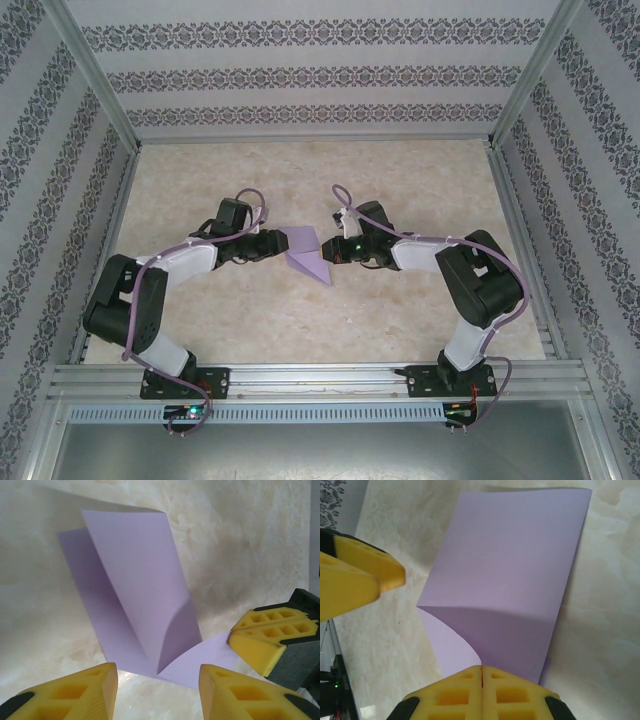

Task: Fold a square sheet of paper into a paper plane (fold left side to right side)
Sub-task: Fourth fold the wing at the center of the table.

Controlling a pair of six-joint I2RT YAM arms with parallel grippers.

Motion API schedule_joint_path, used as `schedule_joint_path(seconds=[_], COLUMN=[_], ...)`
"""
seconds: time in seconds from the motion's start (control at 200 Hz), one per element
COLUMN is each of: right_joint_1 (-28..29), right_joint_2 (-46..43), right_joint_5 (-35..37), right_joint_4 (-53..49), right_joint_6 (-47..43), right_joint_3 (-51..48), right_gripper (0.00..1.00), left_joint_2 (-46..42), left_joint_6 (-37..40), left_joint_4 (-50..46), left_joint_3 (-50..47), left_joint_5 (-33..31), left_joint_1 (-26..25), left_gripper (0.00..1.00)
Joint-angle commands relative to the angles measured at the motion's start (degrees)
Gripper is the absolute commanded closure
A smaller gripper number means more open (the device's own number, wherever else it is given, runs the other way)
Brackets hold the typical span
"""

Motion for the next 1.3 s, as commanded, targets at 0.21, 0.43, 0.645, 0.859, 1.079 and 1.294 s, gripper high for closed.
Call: schedule_joint_path(seconds=[0.21,0.43,0.645,0.859,1.079,1.294], right_joint_1=[-0.46,-0.56,-0.75,-1.00,0.15,8.77], right_joint_2=[-1.50,-1.36,-1.54,-5.06,-13.12,-19.57], right_joint_5=[-2.55,-2.23,-0.77,3.61,14.78,32.23], right_joint_4=[4.85,4.94,4.76,2.23,-8.82,-21.22], right_joint_6=[2.40,2.47,2.70,2.07,-0.86,-6.92], right_joint_3=[-1.45,-1.97,-2.99,-3.91,-4.00,-1.38], right_gripper=[1.00,1.00,0.95,0.80,0.71,0.64], left_joint_2=[6.83,10.24,10.19,8.54,6.59,6.31], left_joint_6=[-3.23,-3.77,-3.53,-5.77,-9.38,-11.09], left_joint_4=[5.46,7.15,7.19,8.85,11.06,12.33], left_joint_3=[2.94,4.93,5.11,3.71,1.85,1.74], left_joint_5=[5.52,6.09,5.33,5.65,6.46,7.76], left_joint_1=[0.56,0.60,0.53,0.45,0.18,-0.34], left_gripper=[0.54,0.64,0.90,0.99,0.99,0.99])
